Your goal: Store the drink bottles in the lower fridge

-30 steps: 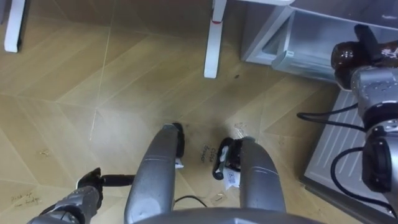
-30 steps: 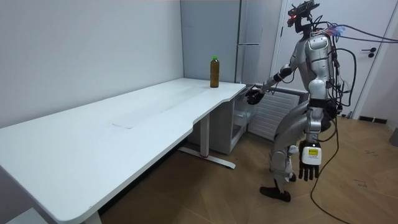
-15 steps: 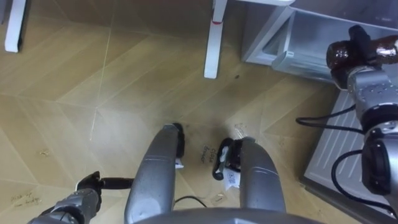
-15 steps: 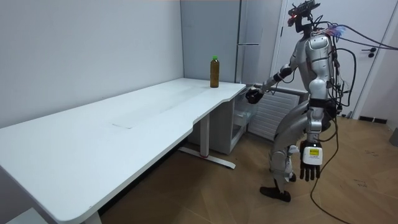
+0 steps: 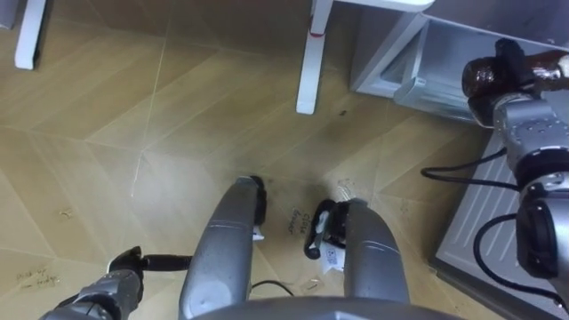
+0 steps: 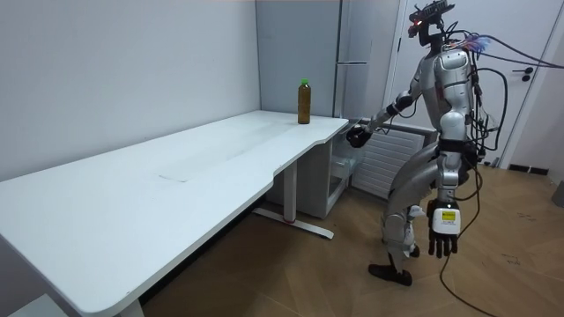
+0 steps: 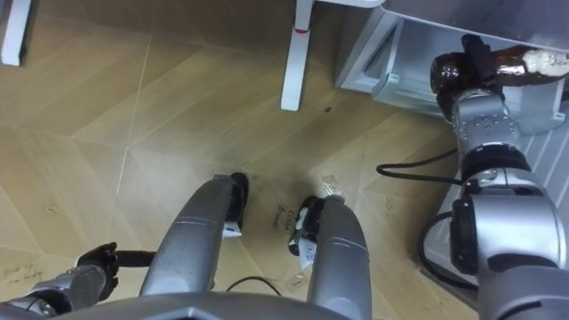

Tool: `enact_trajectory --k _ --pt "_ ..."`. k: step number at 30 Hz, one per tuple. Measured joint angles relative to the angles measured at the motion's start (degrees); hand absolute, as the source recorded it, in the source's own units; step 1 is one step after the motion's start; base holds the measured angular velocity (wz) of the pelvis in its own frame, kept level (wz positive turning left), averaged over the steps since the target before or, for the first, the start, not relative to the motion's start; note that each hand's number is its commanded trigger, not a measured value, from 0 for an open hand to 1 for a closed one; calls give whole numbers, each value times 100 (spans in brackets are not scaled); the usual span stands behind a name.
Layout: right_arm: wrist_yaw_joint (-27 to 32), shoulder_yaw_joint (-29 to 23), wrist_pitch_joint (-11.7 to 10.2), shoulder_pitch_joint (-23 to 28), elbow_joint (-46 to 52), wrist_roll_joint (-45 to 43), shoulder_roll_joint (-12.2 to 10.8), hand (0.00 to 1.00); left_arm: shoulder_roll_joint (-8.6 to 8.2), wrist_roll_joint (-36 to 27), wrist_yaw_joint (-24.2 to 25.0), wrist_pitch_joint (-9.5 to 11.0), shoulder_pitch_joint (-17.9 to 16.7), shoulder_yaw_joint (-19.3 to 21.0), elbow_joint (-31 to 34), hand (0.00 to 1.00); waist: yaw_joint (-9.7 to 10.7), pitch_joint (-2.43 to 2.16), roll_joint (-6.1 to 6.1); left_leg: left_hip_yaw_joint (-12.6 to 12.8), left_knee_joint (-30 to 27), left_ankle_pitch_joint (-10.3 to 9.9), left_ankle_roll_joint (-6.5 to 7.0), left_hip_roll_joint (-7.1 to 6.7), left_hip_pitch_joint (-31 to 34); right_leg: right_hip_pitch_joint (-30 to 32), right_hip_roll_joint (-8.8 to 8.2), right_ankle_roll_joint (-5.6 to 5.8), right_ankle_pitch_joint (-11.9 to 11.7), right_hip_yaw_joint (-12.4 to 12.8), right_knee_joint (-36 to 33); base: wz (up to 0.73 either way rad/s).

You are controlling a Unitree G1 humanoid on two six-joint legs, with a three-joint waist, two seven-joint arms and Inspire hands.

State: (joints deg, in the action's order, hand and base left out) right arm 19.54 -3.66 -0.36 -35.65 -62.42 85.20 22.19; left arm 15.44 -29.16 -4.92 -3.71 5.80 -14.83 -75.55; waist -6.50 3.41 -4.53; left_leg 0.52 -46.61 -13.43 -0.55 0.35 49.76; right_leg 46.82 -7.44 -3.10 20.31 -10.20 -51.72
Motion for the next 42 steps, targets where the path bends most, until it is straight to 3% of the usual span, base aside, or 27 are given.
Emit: enact_trajectory --k 11,12,13,32,42 --pt "438 -48 20 -45 185 -5 2 100 0 3 -19 -7 -43 232 -4 0 4 -2 -1 11 9 1 1 -13 17 12 -29 0 10 -21 -10 0" --pt "455 -49 26 -47 186 -10 2 96 0 3 -46 -7 -58 232 -4 0 4 -2 0 11 8 1 1 -13 17 11 -35 -2 11 -27 -13 0" --pt "468 -49 27 -47 190 -9 2 0 0 2 -66 -7 -66 232 -4 0 7 -2 0 11 8 1 1 -13 18 11 -36 -5 12 -32 -14 0" --pt "586 -38 -12 -58 264 505 11 0 6 -7 -93 16 -79 214 -2 0 -21 -2 2 -10 19 1 -1 -7 40 9 -44 -21 57 -84 -16 1" --pt "593 -27 -166 -51 270 582 12 0 6 -42 -86 82 -73 216 -1 0 -23 0 6 -14 18 -1 -1 -15 50 14 -48 1 84 -76 -12 0"
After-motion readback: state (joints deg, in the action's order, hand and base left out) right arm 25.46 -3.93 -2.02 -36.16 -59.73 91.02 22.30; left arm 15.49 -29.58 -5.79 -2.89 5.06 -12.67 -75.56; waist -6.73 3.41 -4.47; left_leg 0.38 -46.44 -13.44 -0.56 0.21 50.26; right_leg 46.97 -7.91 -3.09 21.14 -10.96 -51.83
